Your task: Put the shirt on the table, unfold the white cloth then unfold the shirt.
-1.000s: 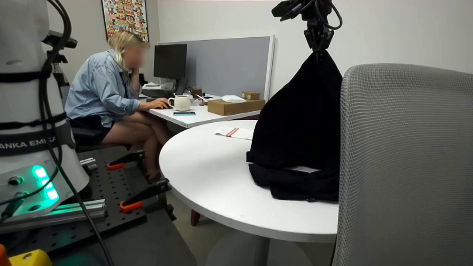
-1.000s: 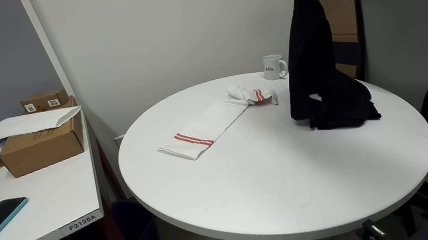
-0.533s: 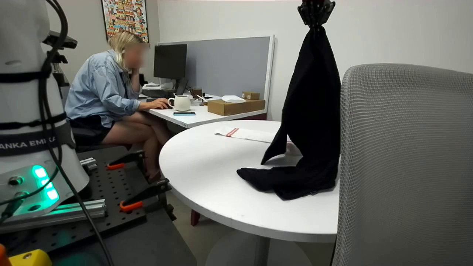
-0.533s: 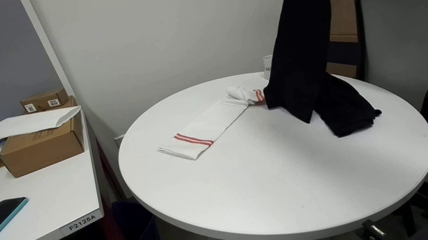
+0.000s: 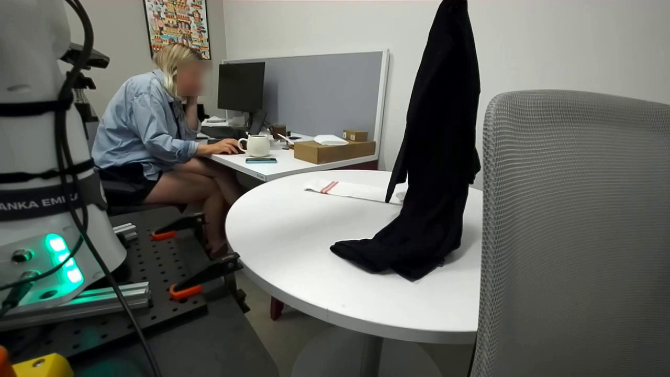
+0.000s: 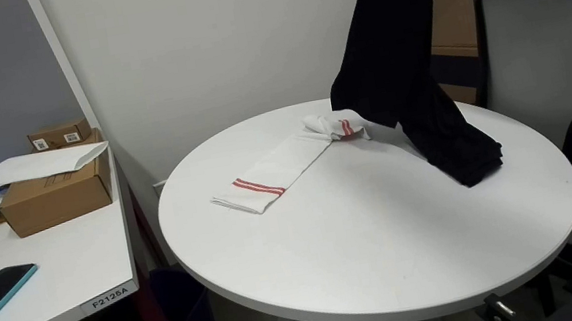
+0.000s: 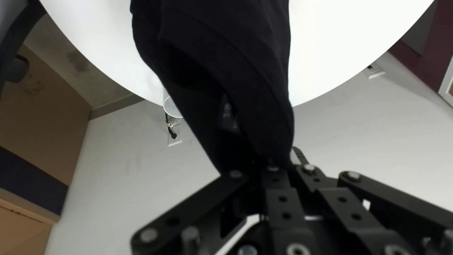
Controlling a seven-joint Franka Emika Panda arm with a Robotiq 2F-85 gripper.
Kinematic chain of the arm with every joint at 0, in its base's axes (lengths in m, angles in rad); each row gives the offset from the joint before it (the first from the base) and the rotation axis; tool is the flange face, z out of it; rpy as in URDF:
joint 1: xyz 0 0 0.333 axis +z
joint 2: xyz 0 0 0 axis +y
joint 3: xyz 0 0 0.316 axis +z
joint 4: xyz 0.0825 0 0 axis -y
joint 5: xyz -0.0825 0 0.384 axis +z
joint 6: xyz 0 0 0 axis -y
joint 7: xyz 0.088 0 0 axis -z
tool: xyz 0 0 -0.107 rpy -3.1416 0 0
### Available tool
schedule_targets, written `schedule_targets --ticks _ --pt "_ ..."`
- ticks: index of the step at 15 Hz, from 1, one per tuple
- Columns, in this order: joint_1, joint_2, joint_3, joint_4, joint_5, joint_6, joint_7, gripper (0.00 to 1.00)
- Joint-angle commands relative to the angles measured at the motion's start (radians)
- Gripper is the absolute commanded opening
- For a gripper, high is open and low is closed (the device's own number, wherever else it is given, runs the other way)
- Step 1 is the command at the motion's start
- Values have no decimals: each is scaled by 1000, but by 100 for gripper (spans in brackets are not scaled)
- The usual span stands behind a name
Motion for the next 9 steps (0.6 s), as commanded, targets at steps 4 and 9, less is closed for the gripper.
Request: schedule_targets --ticks 4,9 --pt "-7 20 -5 212 1 -135 -17 1" --pt "-21 113 -14 425 -12 -193 21 1"
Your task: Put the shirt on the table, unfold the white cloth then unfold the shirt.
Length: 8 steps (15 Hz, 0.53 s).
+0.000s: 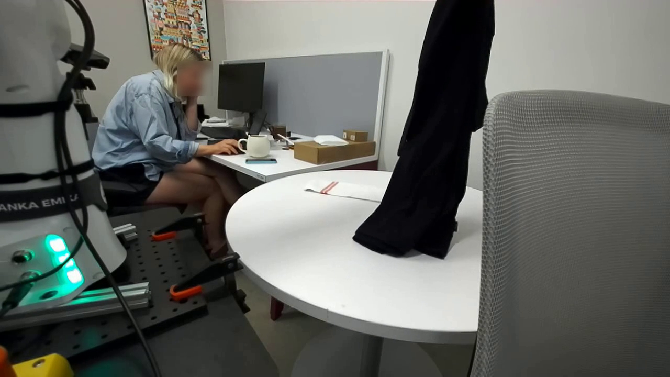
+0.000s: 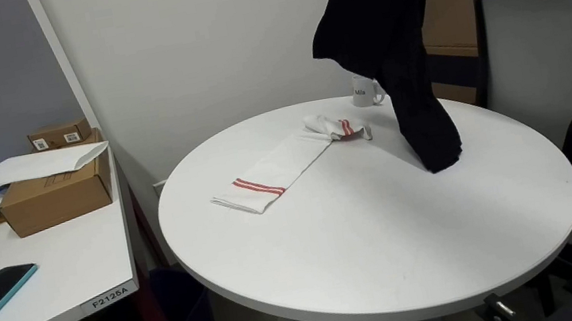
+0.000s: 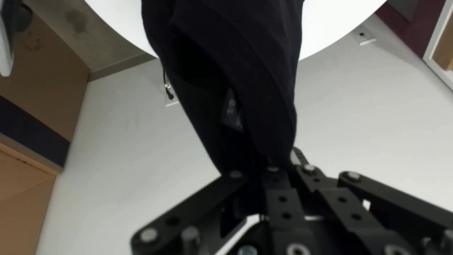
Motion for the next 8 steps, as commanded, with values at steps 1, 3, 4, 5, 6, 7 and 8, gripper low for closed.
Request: schedule_targets --ticks 1,3,4,5,6,7,8 --pt "-18 115 -8 212 -6 -60 30 1" --pt "-32 177 -11 315 -5 -77 64 1" --pt "-40 204 -13 360 -11 -83 86 1" --pt "-49 229 -14 402 -10 -92 103 1" --pt "-58 254 -14 444 -8 -103 123 1" --pt "-69 277 -14 485 -4 -114 138 1" --pt "-81 296 -12 528 3 -129 146 1"
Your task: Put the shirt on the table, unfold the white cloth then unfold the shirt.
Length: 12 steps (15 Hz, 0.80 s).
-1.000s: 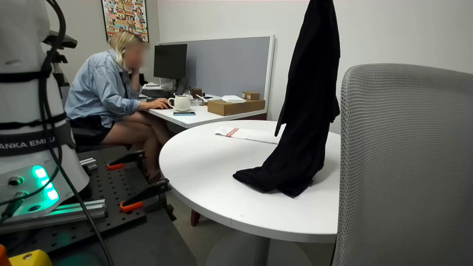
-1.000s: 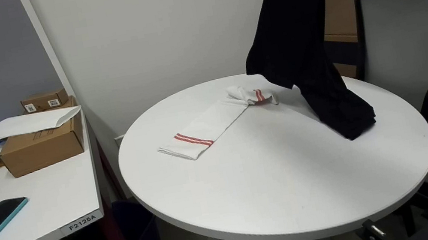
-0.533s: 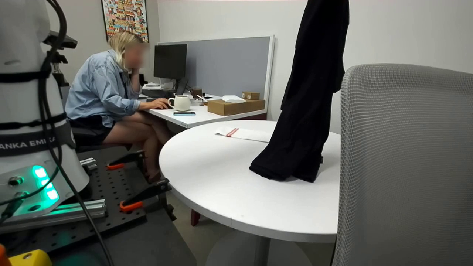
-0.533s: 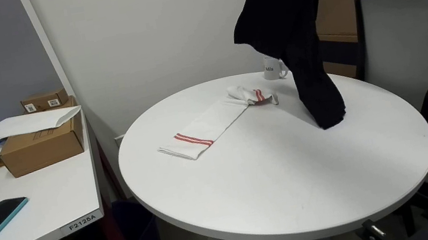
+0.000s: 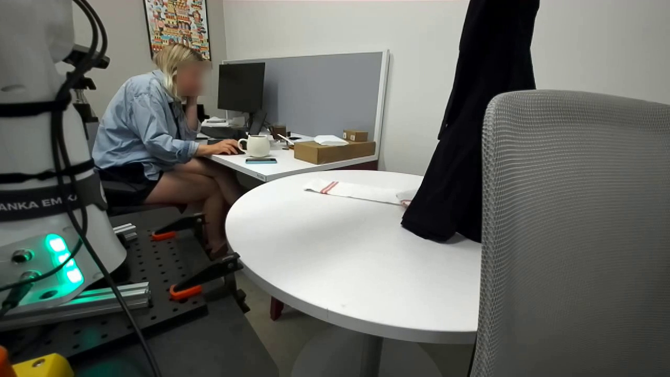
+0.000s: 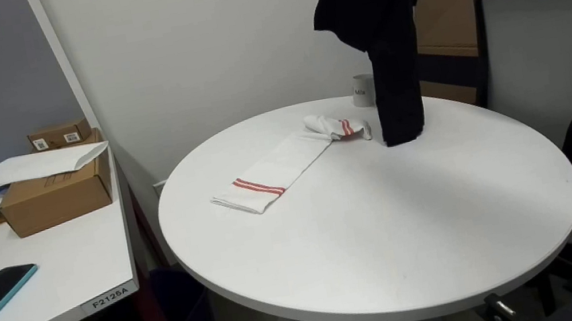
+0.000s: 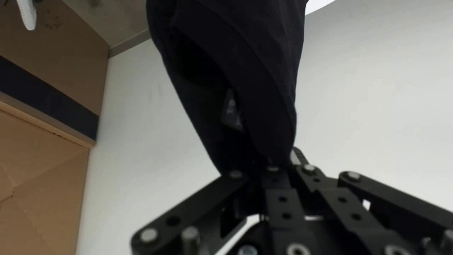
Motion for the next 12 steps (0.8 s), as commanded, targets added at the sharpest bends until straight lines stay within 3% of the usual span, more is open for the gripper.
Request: schedule_targets --ticks 1,8,12 --pt "-38 112 0 230 4 -87 63 1" --pt "-61 148 23 508 -2 -184 93 1" --pt "-22 182 7 520 -25 -153 87 1"
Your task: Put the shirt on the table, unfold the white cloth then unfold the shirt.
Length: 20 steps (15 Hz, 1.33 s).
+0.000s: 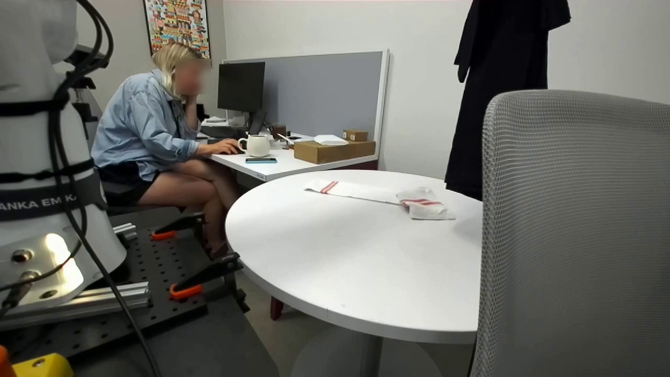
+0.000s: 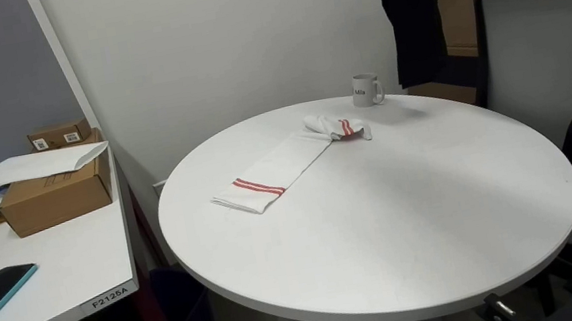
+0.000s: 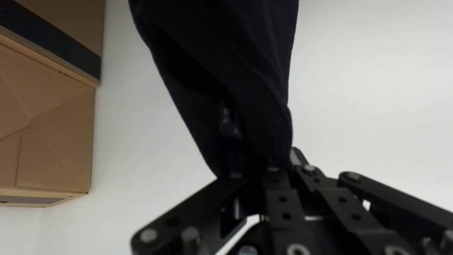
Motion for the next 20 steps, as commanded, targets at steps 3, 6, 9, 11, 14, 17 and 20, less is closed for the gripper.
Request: schedule_targets --ticks 3,6,9,11,14,17,20 --pt "26 93 0 66 -22 -19 14 1" --pt "72 84 -4 11 -60 -15 7 1" --pt "149 38 -5 -62 -137 -10 13 1" --pt "206 -5 -1 -111 -190 -7 13 1" --pt "284 -86 5 -200 -253 -1 15 1" --pt "330 -201 16 -345 -280 19 -9 1" --pt "334 -312 23 -482 -252 20 -61 1"
